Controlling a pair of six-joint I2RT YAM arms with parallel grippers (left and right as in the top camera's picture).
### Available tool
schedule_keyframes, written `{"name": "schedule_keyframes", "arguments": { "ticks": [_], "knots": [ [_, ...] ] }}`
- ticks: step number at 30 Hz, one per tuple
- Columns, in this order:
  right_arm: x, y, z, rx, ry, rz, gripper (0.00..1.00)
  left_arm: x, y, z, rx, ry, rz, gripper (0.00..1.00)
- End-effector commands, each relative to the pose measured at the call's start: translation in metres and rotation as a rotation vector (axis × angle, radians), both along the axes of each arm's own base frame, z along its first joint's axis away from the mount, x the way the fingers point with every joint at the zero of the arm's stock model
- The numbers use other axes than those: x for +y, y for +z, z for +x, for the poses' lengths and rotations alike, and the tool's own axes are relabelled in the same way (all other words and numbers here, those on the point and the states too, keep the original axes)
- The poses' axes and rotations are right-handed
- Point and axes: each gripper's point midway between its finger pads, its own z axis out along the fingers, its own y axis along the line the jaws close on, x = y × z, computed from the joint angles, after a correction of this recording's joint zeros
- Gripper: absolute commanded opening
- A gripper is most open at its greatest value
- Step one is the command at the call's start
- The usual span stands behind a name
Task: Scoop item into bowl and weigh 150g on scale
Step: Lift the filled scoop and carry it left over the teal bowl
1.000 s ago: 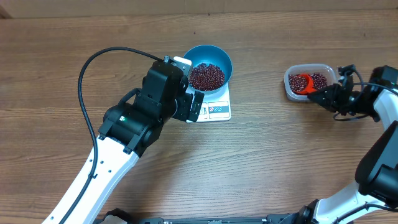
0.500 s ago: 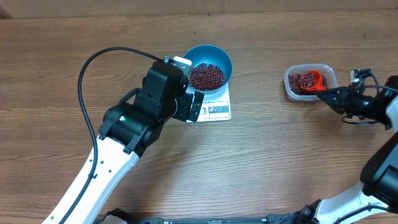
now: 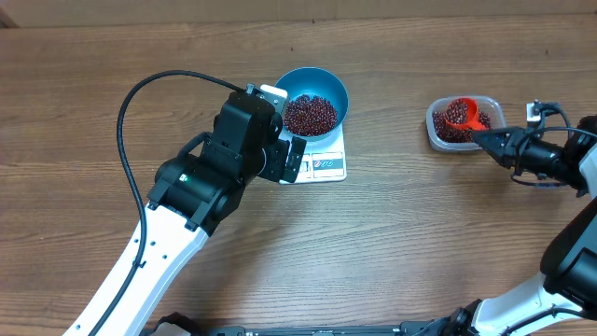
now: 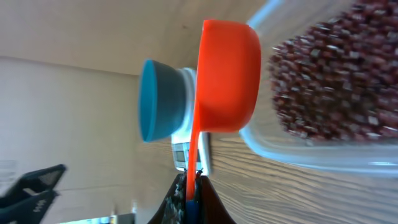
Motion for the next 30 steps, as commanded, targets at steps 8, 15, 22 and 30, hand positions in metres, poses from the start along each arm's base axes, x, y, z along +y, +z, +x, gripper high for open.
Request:
{"name": "schedule_keyframes", "arguments": {
  "ticks": [8,15,22,30],
  "knots": [
    [0.022,0.031,-0.002,-0.062,0.03,0.208,0.04,-0.001,0.014,0.0,-0.033,-0.017,-0.011,1.0],
    [0.05,0.039,-0.002,-0.063,0.097,0.264,0.04,-0.001,0.014,0.0,-0.033,-0.017,-0.011,1.0],
    [0.091,0.04,-0.001,-0.077,0.213,0.261,0.04,-0.001,0.013,0.0,-0.032,-0.017,-0.011,1.0],
    [0.131,0.04,-0.004,-0.093,0.331,0.252,0.04,-0.001,0.013,0.0,-0.032,-0.017,-0.011,0.99]
  ]
}}
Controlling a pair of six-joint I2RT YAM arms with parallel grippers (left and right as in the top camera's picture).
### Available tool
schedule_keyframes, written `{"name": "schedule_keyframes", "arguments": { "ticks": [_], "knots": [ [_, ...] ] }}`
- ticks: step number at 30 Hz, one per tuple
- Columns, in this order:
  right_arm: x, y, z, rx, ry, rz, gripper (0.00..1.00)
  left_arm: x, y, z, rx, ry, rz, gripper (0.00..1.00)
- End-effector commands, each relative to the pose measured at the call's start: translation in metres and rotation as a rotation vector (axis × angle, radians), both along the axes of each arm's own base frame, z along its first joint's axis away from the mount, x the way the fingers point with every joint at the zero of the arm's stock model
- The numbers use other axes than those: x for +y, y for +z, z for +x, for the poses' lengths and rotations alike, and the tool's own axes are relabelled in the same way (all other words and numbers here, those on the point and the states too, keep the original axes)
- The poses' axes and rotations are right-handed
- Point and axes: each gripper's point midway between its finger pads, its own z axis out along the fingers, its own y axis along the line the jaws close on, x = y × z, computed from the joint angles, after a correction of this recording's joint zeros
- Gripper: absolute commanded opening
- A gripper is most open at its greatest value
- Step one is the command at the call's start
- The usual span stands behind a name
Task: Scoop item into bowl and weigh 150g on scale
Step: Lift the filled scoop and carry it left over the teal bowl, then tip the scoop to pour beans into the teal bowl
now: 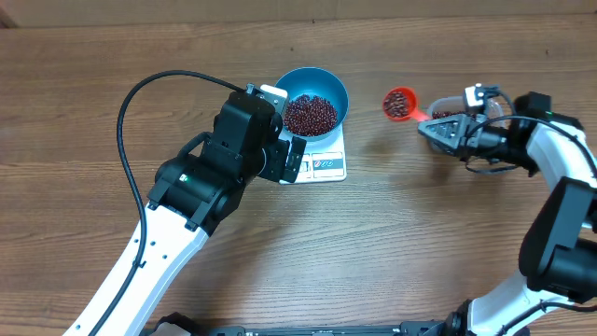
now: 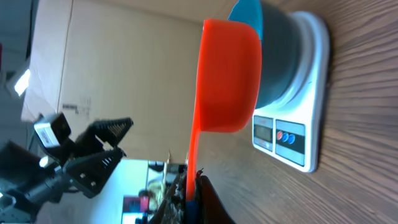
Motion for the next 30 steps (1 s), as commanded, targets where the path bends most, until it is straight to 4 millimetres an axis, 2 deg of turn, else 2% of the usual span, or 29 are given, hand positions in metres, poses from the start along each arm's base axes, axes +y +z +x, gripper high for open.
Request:
{"name": "schedule_keyframes", "arguments": {
  "ticks": [1,7,14,22,30],
  "knots": [
    [0.018,0.002,-0.003,-0.024,0.048,0.031,0.04,-0.001,0.014,0.0,-0.033,-0.017,-0.011,0.99],
    [0.042,0.003,0.002,-0.008,0.107,0.035,0.04,-0.001,0.013,0.0,-0.032,-0.018,-0.011,1.0],
    [0.077,-0.008,0.024,0.074,0.118,-0.055,0.04,-0.001,0.014,0.0,-0.033,-0.017,-0.011,1.0],
    [0.117,-0.006,0.038,0.042,0.127,-0.108,0.04,-0.001,0.013,0.0,-0.032,-0.017,-0.011,0.99],
    [0.145,-0.032,0.048,0.017,0.061,-0.289,0.04,-0.001,0.013,0.0,-0.032,-0.017,-0.011,1.0]
  ]
}}
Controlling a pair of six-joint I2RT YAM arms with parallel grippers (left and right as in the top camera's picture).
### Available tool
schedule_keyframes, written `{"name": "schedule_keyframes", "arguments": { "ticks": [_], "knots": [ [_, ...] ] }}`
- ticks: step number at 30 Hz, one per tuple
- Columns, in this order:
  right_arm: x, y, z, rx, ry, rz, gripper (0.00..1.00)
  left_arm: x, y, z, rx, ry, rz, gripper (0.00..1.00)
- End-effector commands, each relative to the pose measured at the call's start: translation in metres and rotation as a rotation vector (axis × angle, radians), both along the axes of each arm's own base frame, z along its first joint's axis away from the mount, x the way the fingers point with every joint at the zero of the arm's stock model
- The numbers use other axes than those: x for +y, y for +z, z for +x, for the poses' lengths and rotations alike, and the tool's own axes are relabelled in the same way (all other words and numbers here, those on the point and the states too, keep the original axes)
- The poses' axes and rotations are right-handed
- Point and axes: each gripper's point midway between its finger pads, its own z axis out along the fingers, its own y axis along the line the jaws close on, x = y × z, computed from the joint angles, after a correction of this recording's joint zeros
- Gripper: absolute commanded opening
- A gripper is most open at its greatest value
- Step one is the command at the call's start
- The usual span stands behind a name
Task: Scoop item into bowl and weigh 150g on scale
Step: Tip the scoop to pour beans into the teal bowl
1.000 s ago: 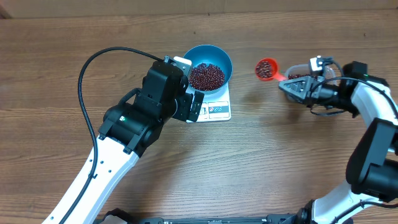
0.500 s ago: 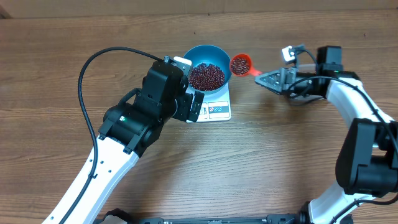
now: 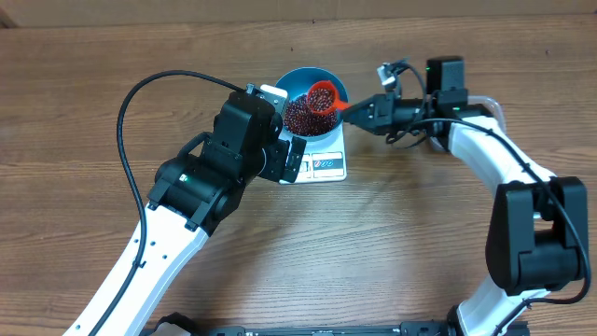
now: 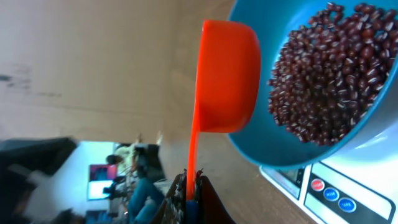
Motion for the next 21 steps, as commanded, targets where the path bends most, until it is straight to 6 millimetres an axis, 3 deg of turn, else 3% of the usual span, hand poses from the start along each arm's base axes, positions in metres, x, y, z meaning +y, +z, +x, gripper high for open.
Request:
{"name": "schedule_keyframes", "arguments": {
  "ticks": [1,5,11,21],
  "knots": [
    [0.006,-0.02,0.011,-0.003,-0.084,-0.129,0.04,-0.001,0.013,0.0,-0.032,-0.017,-0.011,0.99],
    [0.015,-0.026,0.018,-0.054,-0.114,-0.199,0.04,-0.001,0.013,0.0,-0.032,-0.017,-0.011,1.0],
    [0.033,-0.015,0.025,-0.238,-0.07,-0.209,0.04,-0.001,0.013,0.0,-0.032,-0.017,-0.011,0.99],
    [0.034,-0.016,0.021,-0.352,-0.003,-0.248,0.04,-0.001,0.013,0.0,-0.032,-0.017,-0.011,1.0]
  ]
}}
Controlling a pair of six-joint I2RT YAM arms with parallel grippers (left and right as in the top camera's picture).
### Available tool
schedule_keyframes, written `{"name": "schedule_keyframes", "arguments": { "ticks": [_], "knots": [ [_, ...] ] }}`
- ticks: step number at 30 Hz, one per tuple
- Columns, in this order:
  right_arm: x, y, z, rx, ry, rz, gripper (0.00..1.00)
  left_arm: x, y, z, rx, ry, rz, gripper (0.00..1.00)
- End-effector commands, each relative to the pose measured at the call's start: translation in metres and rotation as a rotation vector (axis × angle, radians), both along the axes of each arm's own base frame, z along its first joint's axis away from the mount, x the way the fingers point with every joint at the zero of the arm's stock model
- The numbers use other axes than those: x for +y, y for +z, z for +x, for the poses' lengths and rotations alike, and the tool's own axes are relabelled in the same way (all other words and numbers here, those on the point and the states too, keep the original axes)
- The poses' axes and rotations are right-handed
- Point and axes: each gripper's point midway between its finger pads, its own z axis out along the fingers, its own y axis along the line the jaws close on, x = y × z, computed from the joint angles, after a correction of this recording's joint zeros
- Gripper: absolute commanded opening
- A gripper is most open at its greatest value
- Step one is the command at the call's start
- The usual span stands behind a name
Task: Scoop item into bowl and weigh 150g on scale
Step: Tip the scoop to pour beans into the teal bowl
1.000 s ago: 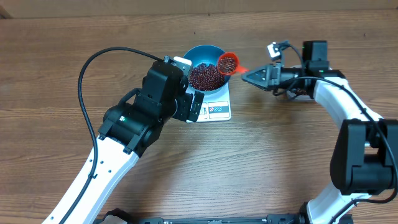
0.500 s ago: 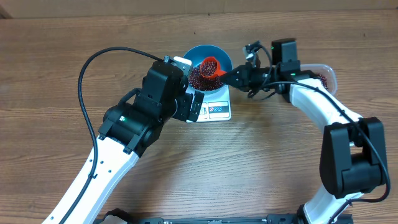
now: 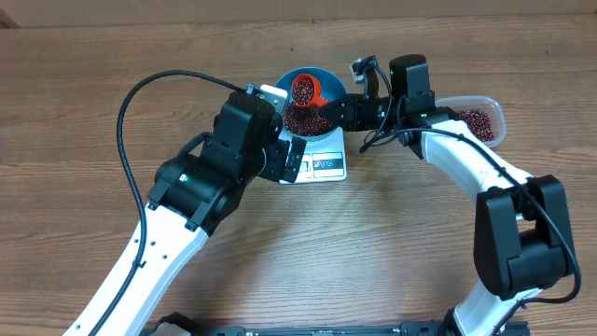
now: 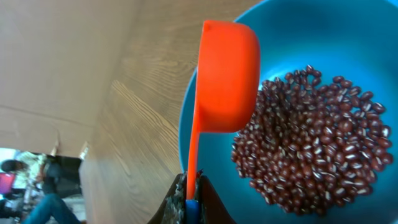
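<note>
A blue bowl (image 3: 331, 82) of red beans (image 3: 308, 119) stands on the white scale (image 3: 326, 165). My right gripper (image 3: 347, 110) is shut on the handle of the orange scoop (image 3: 305, 91), which is over the bowl with beans in it. In the right wrist view the scoop (image 4: 227, 74) shows side-on above the bean pile (image 4: 311, 143) in the bowl (image 4: 348, 37), its handle pinched between my fingers (image 4: 189, 198). My left gripper (image 3: 295, 159) rests beside the scale's left front; its fingers are hard to read.
A clear plastic tub (image 3: 474, 114) with more red beans sits at the right rear of the wooden table (image 3: 410, 243). The left arm (image 3: 201, 182) lies across the table's left middle, its black cable looping behind.
My right gripper carried the scoop from the bowl's right rim to over the bowl's middle-left. The left arm has not moved.
The scoop was first in the bean tub at the right. Then it hung loaded between tub and scale. Then it reached the bowl's right rim, and now sits over the bowl's bean pile. The left arm stayed by the scale throughout.
</note>
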Motion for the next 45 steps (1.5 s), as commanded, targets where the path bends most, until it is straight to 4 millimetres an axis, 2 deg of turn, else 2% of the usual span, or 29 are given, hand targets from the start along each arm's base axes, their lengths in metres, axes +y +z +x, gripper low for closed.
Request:
{"name": "schedule_keyframes", "arguments": {
  "ticks": [1,7,13,24,32,39,45],
  "knots": [
    [-0.001,0.002,-0.001,-0.078,0.04,-0.033,0.04,-0.001,0.013,0.0,-0.032,-0.017,-0.011,1.0],
    [-0.006,0.003,0.0,-0.105,0.048,-0.097,0.04,-0.001,0.013,0.0,-0.032,-0.017,-0.011,1.0],
    [-0.009,0.019,0.0,-0.136,0.052,-0.134,0.04,-0.001,0.013,0.0,-0.032,-0.017,-0.011,1.0],
    [-0.022,0.031,0.004,-0.236,0.034,-0.242,0.04,-0.001,0.013,0.0,-0.032,-0.017,-0.011,1.0],
    [-0.033,0.049,0.005,-0.336,0.018,-0.324,0.04,-0.001,0.013,0.0,-0.032,-0.017,-0.011,0.99],
    [-0.038,0.056,0.003,-0.379,0.027,-0.362,0.04,-0.001,0.013,0.0,-0.032,-0.017,-0.011,1.0],
    [-0.036,0.053,-0.002,-0.401,0.067,-0.387,0.04,-0.001,0.013,0.0,-0.032,-0.017,-0.011,1.0]
  ]
}}
